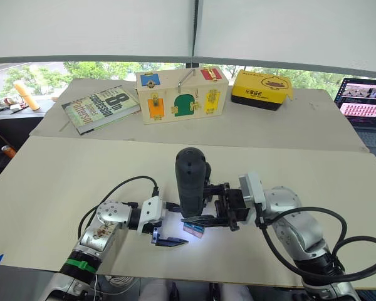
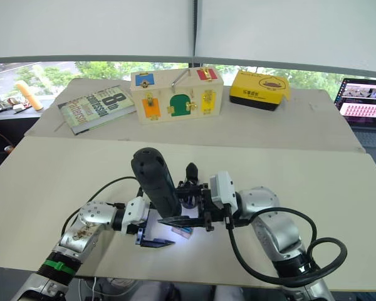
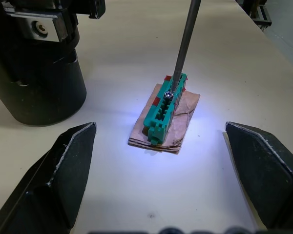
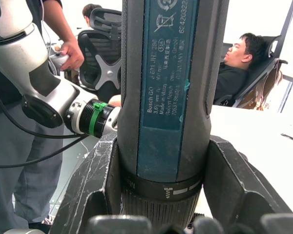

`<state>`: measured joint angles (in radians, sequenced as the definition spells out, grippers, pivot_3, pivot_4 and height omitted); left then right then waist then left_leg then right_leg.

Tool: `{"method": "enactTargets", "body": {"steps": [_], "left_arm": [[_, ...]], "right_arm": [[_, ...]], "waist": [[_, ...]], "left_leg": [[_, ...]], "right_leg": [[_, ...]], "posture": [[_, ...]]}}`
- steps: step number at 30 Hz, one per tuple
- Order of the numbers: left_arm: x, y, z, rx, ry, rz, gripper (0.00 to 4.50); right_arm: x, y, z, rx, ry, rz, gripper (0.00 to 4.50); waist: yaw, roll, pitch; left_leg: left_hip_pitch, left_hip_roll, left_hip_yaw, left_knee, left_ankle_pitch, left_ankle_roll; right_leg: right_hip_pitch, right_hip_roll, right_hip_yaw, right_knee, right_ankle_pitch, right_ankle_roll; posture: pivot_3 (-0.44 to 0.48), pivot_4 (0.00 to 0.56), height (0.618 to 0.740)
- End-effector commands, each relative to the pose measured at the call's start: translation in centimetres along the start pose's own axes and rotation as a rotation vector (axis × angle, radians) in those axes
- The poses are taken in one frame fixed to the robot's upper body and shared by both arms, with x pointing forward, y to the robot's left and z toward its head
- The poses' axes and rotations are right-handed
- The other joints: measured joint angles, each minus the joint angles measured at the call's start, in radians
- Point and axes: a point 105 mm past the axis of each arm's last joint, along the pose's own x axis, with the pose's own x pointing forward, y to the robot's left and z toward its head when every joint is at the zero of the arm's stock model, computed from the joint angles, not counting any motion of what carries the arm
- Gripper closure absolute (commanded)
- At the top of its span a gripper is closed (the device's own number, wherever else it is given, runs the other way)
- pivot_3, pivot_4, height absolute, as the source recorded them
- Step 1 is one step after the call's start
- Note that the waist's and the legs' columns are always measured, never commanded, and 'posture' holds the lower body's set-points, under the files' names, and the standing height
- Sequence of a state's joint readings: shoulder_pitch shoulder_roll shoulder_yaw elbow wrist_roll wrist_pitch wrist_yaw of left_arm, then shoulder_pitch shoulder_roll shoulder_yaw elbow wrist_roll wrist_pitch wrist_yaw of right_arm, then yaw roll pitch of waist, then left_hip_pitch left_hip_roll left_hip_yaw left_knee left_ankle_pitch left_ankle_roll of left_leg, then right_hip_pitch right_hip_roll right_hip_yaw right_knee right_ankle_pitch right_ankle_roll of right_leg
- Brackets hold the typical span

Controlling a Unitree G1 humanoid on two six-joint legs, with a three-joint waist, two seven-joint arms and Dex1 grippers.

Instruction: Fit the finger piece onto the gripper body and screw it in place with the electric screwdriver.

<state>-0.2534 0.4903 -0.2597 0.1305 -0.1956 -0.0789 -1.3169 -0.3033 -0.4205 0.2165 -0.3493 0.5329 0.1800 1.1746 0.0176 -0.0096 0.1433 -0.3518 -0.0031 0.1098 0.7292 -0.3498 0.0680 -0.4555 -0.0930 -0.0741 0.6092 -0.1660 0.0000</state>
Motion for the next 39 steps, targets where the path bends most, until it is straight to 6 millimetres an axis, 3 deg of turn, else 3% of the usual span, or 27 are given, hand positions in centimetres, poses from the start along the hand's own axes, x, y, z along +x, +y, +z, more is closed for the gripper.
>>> {"method": "enactTargets", "body": {"steps": [1, 39], "left_arm": [[1.32, -1.03, -0.92, -0.046, 0.011, -0.045, 0.04], [1.49, -1.3, -1.55, -0.06, 0.023, -0.045, 0.04]], "right_arm": [[0.02, -0.29, 2.05, -0.079, -0.052, -0.001, 2.59], [0.05, -0.3, 1.2, -0.031, -0.029, -0.006, 2.59]], "waist": [[0.0, 0.0, 0.0], [0.001, 0.0, 0.0]], "left_leg": [[0.0, 0.0, 0.0, 0.0, 0.0, 0.0], [0.0, 0.0, 0.0, 0.0, 0.0, 0.0]], "right_leg": [[0.0, 0.0, 0.0, 0.0, 0.0, 0.0], [0.0, 0.0, 0.0, 0.0, 0.0, 0.0]], "posture": [[0.0, 0.15, 0.74], [0.0, 0.15, 0.74]]}}
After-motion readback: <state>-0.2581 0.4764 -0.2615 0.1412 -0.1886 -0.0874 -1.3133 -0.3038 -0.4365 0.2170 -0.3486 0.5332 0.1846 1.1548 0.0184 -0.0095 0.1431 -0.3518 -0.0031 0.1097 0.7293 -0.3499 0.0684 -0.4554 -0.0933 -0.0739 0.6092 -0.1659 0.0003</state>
